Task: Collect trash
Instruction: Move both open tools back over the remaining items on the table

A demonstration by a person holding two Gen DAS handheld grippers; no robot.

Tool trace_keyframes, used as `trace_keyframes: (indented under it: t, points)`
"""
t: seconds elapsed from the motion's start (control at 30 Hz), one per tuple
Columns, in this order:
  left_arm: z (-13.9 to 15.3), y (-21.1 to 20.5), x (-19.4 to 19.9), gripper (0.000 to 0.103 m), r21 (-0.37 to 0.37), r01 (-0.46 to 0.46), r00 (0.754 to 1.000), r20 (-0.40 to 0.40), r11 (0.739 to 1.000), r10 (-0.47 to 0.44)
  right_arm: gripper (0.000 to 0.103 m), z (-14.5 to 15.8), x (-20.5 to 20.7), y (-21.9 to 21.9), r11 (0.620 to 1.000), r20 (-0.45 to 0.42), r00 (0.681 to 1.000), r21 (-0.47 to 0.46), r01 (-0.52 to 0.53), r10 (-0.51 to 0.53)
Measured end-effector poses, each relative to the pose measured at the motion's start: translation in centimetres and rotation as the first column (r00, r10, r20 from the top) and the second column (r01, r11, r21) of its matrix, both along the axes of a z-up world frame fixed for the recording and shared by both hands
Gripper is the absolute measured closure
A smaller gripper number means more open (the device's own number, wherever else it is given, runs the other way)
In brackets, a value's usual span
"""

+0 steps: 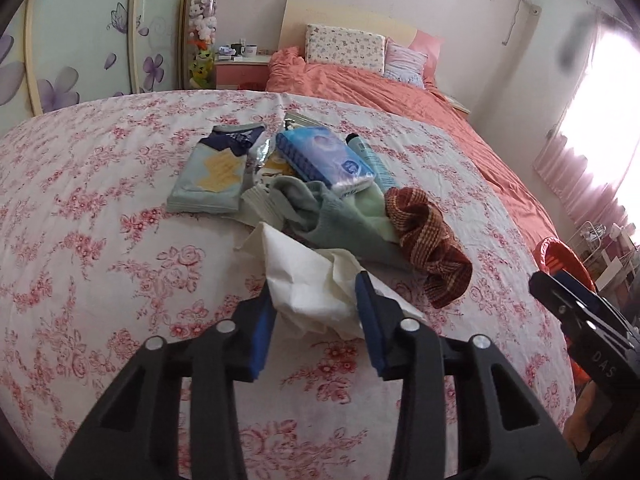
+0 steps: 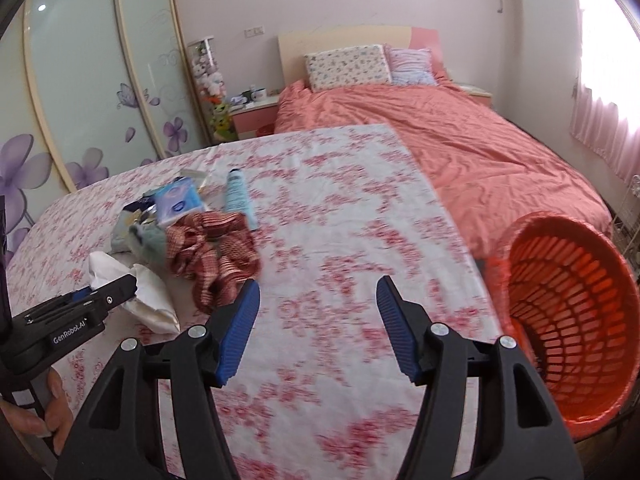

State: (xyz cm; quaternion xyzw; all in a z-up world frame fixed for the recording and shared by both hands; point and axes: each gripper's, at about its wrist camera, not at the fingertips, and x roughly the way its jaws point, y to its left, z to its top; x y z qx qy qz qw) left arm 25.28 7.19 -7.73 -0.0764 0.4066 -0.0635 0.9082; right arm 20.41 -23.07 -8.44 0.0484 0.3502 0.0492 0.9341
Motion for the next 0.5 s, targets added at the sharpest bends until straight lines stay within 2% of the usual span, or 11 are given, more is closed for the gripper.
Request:
trace_keyframes:
  t: [0.13,0.27,0.4,0.43,0.5]
  points:
    - [0.2,2.2,-0.5,0.068,0.032,-0.033,0.999,0.012,0.999,0.033,0.041,-0.5,1.1,2.1,0.998,-0.015,0.998,0.027,-0.053,0.053]
    - [0.3,5.2,-0.5,0.067,0.023,-0.096,0.995,0.004,0.995,0.096,0.038,-1.1,2.2,4.3,0.995,-0.028,0.995,0.034,-0.097,0.098]
    - [0.2,6.6,-0.7,0.062,0.016,-0.115,0.993,0.001,0.993,0.115,0.038,-1.8,3.4,5.8,0.994,-0.058,0.992,0.024,-0.108,0.110]
    - [0.2,6.6,-0.8,0.061,0.015,-0.115,0.993,0.002,0.993,0.115,0.039,-1.9,3.6,6.1,0.994,-0.061,0.992,0.018,-0.107,0.108]
    - [0.2,6.6,-1.0,0.056,0.015,-0.109,0.994,0.004,0.994,0.109,0.052,-2.0,3.6,6.0,0.994,-0.061,0.992,0.013,-0.109,0.109]
